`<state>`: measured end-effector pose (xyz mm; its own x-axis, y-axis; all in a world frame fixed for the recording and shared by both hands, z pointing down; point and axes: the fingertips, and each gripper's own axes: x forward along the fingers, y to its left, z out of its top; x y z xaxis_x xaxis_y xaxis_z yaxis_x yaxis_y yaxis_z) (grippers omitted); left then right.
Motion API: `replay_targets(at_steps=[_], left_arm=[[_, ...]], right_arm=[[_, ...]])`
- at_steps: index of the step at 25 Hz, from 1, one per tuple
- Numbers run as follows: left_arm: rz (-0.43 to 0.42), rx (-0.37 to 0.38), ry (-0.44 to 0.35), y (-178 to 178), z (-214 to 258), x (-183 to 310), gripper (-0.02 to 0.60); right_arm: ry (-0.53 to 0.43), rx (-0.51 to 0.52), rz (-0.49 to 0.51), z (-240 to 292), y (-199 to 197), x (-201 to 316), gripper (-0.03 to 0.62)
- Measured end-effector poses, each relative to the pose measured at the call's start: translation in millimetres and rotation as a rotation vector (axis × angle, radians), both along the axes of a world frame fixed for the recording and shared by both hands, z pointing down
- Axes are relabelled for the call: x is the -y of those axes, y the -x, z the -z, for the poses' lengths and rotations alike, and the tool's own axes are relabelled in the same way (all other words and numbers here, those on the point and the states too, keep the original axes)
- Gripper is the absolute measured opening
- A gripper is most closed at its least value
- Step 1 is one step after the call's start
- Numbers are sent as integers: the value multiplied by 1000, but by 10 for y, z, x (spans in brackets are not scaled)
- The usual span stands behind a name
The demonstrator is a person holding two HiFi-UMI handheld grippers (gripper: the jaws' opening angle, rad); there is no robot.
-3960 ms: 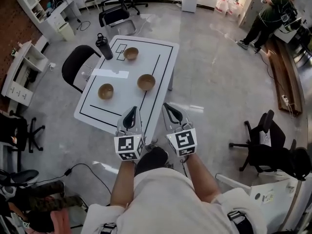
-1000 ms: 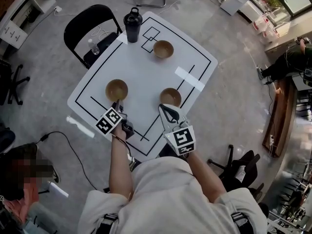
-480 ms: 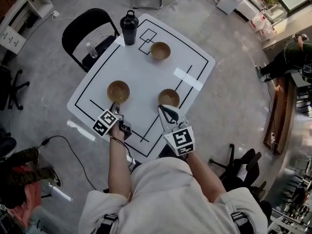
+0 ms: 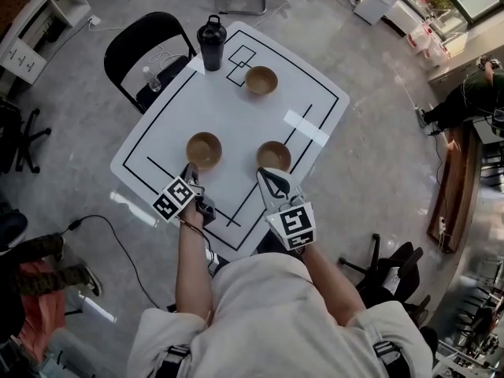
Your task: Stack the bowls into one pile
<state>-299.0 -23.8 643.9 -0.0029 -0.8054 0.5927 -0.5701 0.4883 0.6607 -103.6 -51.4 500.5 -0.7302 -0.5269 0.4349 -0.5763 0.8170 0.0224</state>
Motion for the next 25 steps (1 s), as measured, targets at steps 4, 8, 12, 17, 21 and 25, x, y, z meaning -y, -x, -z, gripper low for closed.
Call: replay_targets(at_steps=[4,8,12,17,21,25], left_arm=[[-7,-10,-15,-96,58,-19,8],[-5,-17,-31,-175,111,-45,9],[-10,-6,-53,-235,205,-58,8],[-6,-16,-88,-292,305,-67,8],[-24,-18,-116,-401,446,-42,8],[-56,-19,-150,-546,607,27,8]], right_arm=[[0,1,8,-5,-34,-24,0],[1,6,15,-6,-57,-46,0],[-1,8,22,15,-90,-68,0],[-4,12,27,23,-134,-94,0],[-9,12,25,43,-184,-108,0],[-13,11,12,56,-264,-105,0]])
